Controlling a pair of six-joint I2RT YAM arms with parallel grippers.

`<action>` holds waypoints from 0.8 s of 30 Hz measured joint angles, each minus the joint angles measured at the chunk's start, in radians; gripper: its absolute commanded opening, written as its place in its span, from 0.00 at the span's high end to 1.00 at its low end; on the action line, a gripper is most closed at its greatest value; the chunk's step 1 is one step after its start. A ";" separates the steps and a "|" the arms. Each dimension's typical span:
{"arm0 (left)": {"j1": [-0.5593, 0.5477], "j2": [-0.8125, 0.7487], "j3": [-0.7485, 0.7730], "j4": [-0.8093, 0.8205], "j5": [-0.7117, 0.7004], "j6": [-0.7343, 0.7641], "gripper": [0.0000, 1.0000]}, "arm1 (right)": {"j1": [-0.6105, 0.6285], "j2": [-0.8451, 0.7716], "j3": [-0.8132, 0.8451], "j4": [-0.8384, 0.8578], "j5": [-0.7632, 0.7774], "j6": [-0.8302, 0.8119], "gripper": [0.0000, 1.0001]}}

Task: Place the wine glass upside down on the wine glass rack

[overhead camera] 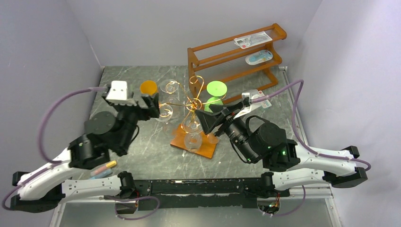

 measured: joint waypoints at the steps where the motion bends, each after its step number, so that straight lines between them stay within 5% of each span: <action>1: 0.000 0.019 0.000 0.018 -0.028 0.030 0.08 | 0.000 0.000 0.001 0.000 0.000 -0.001 0.37; 10: 0.079 0.204 0.102 0.279 -0.134 0.288 0.06 | 0.000 -0.021 0.001 0.000 -0.009 -0.001 0.37; 17: 0.542 0.455 0.375 0.121 0.168 0.112 0.08 | 0.000 -0.033 0.001 0.000 -0.018 0.007 0.37; 24: 1.008 0.698 0.399 -0.031 0.562 -0.075 0.12 | 0.000 -0.034 0.001 -0.001 -0.023 0.019 0.37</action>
